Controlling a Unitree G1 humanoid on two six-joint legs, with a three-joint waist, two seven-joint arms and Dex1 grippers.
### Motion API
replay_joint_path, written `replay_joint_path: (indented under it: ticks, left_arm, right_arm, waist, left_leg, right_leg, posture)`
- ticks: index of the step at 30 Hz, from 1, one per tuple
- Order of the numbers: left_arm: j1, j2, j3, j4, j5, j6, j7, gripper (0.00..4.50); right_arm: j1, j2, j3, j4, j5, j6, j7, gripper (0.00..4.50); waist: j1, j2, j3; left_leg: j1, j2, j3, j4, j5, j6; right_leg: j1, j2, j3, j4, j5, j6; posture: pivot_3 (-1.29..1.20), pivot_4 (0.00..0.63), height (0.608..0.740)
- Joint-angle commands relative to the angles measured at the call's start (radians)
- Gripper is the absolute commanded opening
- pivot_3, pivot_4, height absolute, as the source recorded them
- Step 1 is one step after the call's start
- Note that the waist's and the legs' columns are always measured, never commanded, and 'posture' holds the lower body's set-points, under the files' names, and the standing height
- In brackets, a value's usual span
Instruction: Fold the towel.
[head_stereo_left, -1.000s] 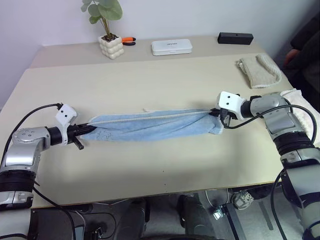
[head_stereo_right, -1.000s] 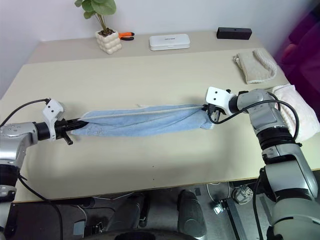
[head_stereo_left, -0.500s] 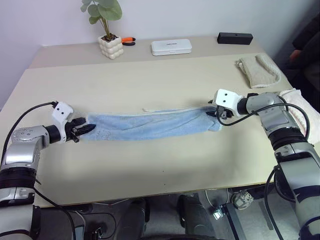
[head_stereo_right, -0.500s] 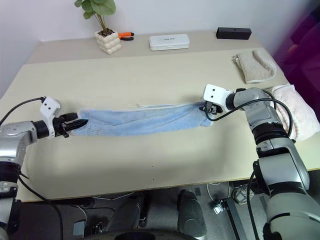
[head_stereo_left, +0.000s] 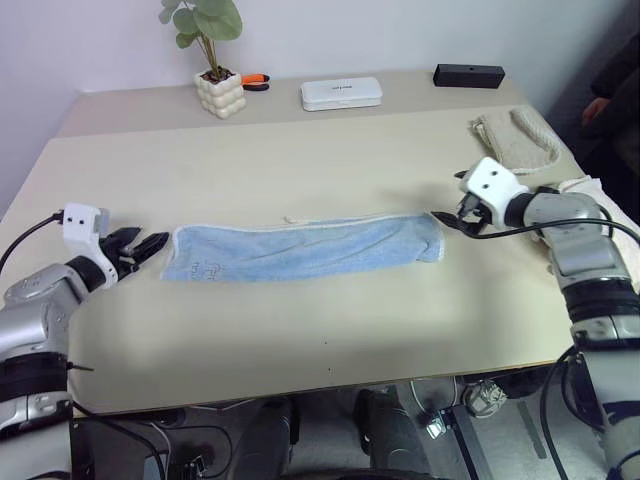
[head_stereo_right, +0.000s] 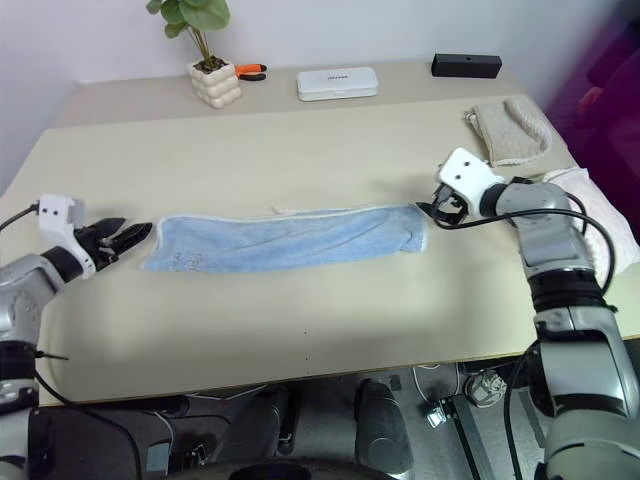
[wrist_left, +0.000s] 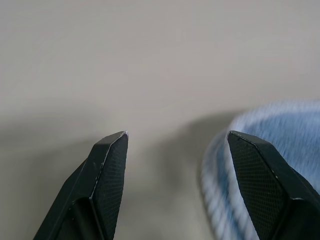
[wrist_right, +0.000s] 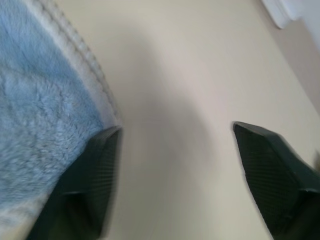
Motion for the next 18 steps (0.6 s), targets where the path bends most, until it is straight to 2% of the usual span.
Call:
replay_joint_path:
  ticks: [1,3,5,7,9,11,14,18]
  left_arm:
    - [0.024,-0.006,0.099,-0.172,-0.078,0.006,0.03,3.25]
    - [0.06,-0.021,0.075,-0.292,-0.101,0.015,0.012,3.25]
    - [0.111,-0.031,-0.022,-0.445,-0.083,0.009,-0.017,3.25]
    - [0.15,-0.044,-0.136,-0.57,-0.054,-0.009,-0.045,3.25]
    - [0.166,-0.057,-0.22,-0.64,-0.027,-0.028,-0.061,3.25]
    - [0.168,-0.069,-0.269,-0.67,-0.014,-0.036,-0.07,3.25]
    - [0.122,-0.161,-0.418,-0.746,-0.018,-0.027,-0.065,3.25]
    - [0.103,-0.213,-0.484,-0.778,-0.016,-0.016,-0.061,3.25]
  right_arm:
    - [0.15,-0.002,-0.154,-0.371,0.236,0.371,0.017,4.49]
    - [0.243,0.013,-0.22,-0.527,0.343,0.548,-0.004,4.49]
    - [0.319,0.062,-0.309,-0.663,0.476,0.739,-0.062,4.49]
    - [0.354,0.154,-0.413,-0.765,0.625,0.93,-0.15,4.49]
    - [0.37,0.229,-0.477,-0.828,0.707,1.058,-0.233,4.49]
    - [0.382,0.28,-0.513,-0.867,0.747,1.14,-0.303,4.49]
    - [0.398,0.497,-0.643,-0.909,0.762,1.323,-0.493,4.49]
    - [0.356,0.661,-0.739,-0.947,0.729,1.452,-0.626,4.49]
  waist:
    - [0.004,-0.001,0.0]
    - [0.012,-0.001,-0.001]
    - [0.015,-0.001,-0.001]
    - [0.02,0.001,-0.002]
    - [0.023,0.001,-0.002]
    - [0.023,0.001,-0.002]
    - [0.03,0.001,-0.003]
    - [0.028,0.002,-0.004]
  left_leg:
    - [0.0,0.001,-0.001,0.0,0.0,0.0]
    - [0.0,0.001,-0.004,0.001,0.0,0.0]
    - [0.001,0.0,-0.007,0.002,0.0,0.0]
    - [0.002,0.0,-0.007,0.002,-0.001,0.001]
    - [0.002,0.0,-0.006,0.002,-0.001,0.001]
    - [0.002,0.0,-0.005,0.002,-0.001,0.001]
    - [0.002,0.0,-0.005,0.001,-0.001,0.001]
    - [0.002,0.0,-0.005,0.002,0.0,0.001]
  right_leg:
    - [0.0,0.0,0.0,0.0,0.0,0.0]
    - [0.001,-0.001,0.0,0.0,0.0,0.0]
    - [0.004,-0.001,0.0,-0.001,0.0,0.0]
    - [0.005,-0.001,0.001,-0.002,0.0,0.0]
    - [0.005,-0.001,0.002,-0.002,0.0,0.0]
    - [0.005,0.0,0.002,-0.001,0.0,0.0]
    - [0.005,0.0,0.001,-0.001,0.0,0.0]
    - [0.005,0.0,0.002,-0.001,0.0,0.0]
  posture:
    - [0.0,0.15,0.74]
    - [0.0,0.15,0.74]
    - [0.0,0.15,0.74]
    - [0.0,0.15,0.74]
    - [0.0,0.15,0.74]
    - [0.0,0.15,0.74]
    - [0.0,0.15,0.74]
    - [0.0,0.15,0.74]
